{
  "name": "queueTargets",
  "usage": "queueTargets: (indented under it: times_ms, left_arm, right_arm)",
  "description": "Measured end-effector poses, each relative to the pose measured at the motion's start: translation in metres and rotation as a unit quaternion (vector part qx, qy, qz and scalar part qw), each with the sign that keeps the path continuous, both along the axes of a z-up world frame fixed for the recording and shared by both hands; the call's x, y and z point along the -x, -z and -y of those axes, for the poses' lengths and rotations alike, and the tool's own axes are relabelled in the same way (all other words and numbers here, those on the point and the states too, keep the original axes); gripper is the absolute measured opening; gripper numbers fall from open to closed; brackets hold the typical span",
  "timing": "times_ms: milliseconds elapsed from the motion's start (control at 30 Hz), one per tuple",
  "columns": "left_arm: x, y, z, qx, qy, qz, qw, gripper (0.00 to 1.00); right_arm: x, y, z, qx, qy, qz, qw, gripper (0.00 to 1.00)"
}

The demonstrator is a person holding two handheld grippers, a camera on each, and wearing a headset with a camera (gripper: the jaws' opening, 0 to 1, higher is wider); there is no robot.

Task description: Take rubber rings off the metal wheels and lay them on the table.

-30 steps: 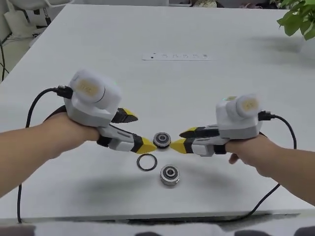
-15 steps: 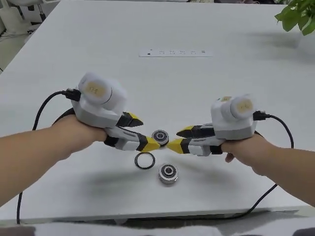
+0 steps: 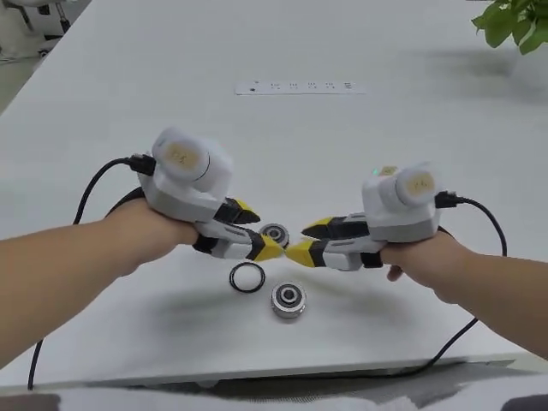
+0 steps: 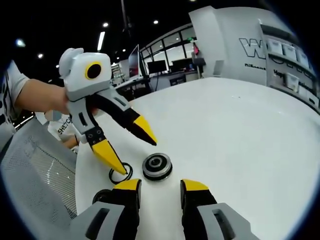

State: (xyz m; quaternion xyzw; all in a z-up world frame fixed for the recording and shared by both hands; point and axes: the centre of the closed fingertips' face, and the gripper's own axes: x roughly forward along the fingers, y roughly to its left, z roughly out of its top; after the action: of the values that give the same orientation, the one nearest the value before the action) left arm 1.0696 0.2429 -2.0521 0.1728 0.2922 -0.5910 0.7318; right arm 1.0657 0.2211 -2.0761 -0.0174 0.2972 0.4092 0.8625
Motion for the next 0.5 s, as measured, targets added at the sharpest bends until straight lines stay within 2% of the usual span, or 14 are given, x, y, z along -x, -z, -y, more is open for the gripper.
queueTargets:
  times_ms: [267,500]
  left_arm:
    - [-0.006,0.007,0.005,-0.005,-0.007,-0.007,0.9999,0.25]
    - [-0.006,0.011,0.007,-0.018,0.006,0.003,0.9998,0.18]
  right_arm:
    - [0.001,0.002,0.001,0.001,-0.002,0.0,1.0,0.29]
    - [0.001,0.002,0.001,0.002,-0.002,-0.001,1.0,0.29]
